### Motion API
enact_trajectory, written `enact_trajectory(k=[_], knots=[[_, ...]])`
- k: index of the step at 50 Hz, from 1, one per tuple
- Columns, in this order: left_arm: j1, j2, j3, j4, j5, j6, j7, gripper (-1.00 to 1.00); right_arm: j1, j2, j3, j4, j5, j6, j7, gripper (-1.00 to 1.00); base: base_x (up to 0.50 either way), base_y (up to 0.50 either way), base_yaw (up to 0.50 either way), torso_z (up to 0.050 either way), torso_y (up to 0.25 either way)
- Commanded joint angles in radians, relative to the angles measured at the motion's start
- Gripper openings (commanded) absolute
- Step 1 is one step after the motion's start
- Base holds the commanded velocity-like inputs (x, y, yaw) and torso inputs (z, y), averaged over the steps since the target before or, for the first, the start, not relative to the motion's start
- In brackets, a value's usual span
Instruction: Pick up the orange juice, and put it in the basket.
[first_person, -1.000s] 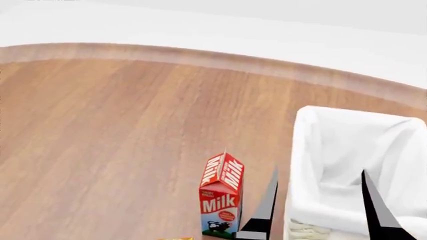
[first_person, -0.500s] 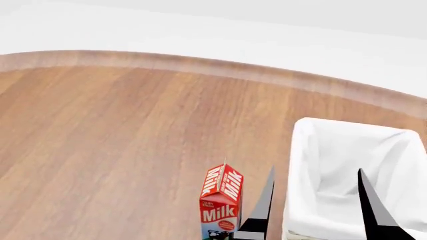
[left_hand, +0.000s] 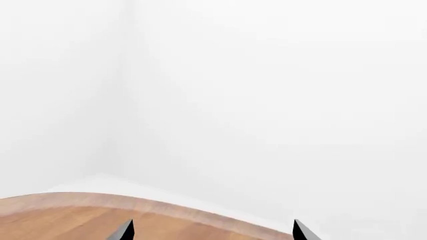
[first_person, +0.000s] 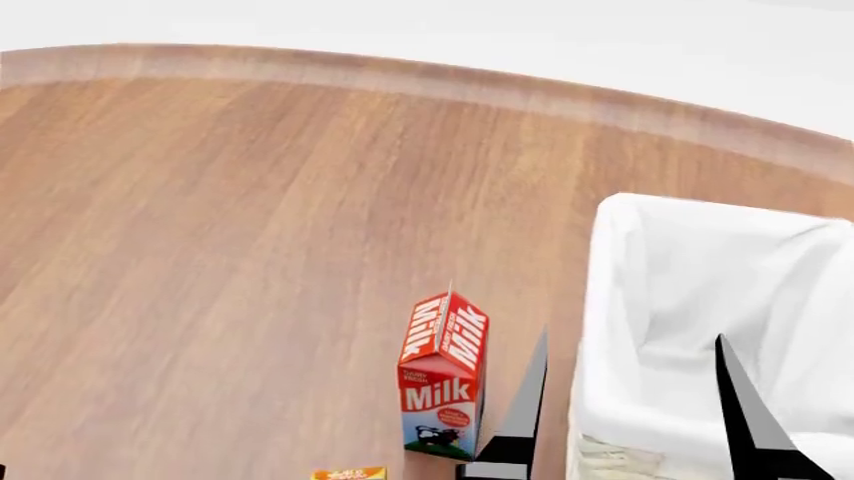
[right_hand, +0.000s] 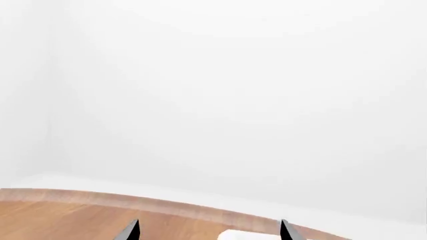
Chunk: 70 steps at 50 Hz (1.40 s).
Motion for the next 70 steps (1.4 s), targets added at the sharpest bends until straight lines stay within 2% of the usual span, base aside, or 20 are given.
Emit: enact_trajectory(k=[1, 15, 26, 35, 37, 59, 70], knots=[[0.001, -0.011, 0.002, 0.008, -0.004, -0.001, -0.008, 1.00, 0.004, 0.008, -0.005, -0.011, 0.002, 0.009, 0.007, 1.00, 0.00, 0.00, 0.00, 0.041, -0.186], [-0.006, -0.010, -0.020, 0.010, -0.038, 0.001, -0.036, 1.00, 0.010, 0.010, -0.009, -0.017, 0.009, 0.026, 0.018, 1.00, 0.00, 0.00, 0.00, 0.042, -0.186], [-0.007, -0.003, -0.031, 0.011, -0.077, 0.011, -0.048, 1.00, 0.033, -0.002, -0.020, -0.008, 0.018, 0.074, 0.032, 1.00, 0.00, 0.00, 0.00, 0.000, 0.000], [-0.001, -0.005, -0.035, 0.014, -0.090, 0.034, -0.039, 1.00, 0.083, -0.006, -0.134, -0.036, -0.092, 0.155, 0.096, 1.00, 0.00, 0.00, 0.00, 0.000, 0.000], [-0.001, -0.003, -0.033, 0.010, -0.093, 0.036, -0.040, 1.00, 0.065, -0.026, -0.124, -0.029, -0.050, 0.124, 0.083, 1.00, 0.00, 0.00, 0.00, 0.000, 0.000], [0.013, -0.019, -0.038, 0.002, -0.095, 0.046, -0.052, 1.00, -0.029, -0.036, -0.458, 0.019, -0.250, 0.037, 0.203, 1.00, 0.00, 0.00, 0.00, 0.000, 0.000], [0.013, -0.032, -0.044, 0.016, -0.112, 0.042, -0.066, 1.00, -0.052, -0.046, -0.548, 0.060, -0.290, -0.012, 0.234, 1.00, 0.00, 0.00, 0.00, 0.000, 0.000]])
